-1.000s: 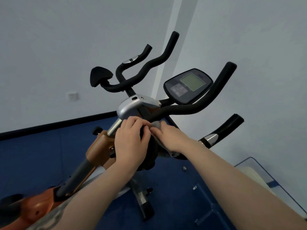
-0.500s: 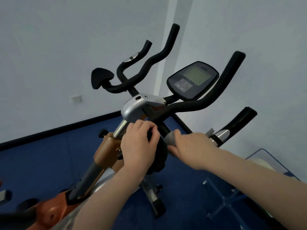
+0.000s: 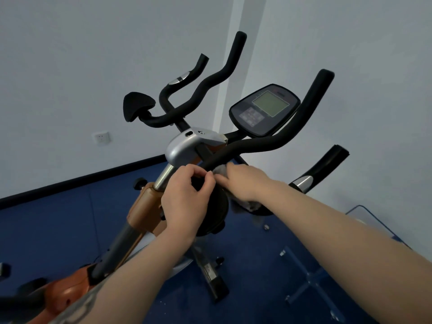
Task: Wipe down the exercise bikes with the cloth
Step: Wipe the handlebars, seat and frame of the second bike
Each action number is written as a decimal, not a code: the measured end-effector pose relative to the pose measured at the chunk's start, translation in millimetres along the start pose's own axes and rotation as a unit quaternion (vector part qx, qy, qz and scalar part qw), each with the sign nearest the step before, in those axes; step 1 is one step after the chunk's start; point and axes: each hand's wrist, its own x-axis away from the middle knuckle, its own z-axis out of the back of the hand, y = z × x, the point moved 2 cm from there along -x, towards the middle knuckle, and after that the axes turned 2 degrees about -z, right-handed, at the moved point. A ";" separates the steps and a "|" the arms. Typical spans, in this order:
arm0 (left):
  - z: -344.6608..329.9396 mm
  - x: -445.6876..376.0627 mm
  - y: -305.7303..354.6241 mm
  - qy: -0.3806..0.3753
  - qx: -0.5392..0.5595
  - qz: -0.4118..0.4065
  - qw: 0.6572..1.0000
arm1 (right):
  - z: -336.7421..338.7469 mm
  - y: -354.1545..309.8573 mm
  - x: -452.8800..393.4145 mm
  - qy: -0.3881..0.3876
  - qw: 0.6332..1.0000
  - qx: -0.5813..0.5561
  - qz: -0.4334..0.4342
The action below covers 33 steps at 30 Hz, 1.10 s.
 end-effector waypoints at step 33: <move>0.5 -2.3 19.9 -0.072 -0.132 -0.147 0.978 | 0.0 40.5 85.8 0.171 0.964 0.199 0.040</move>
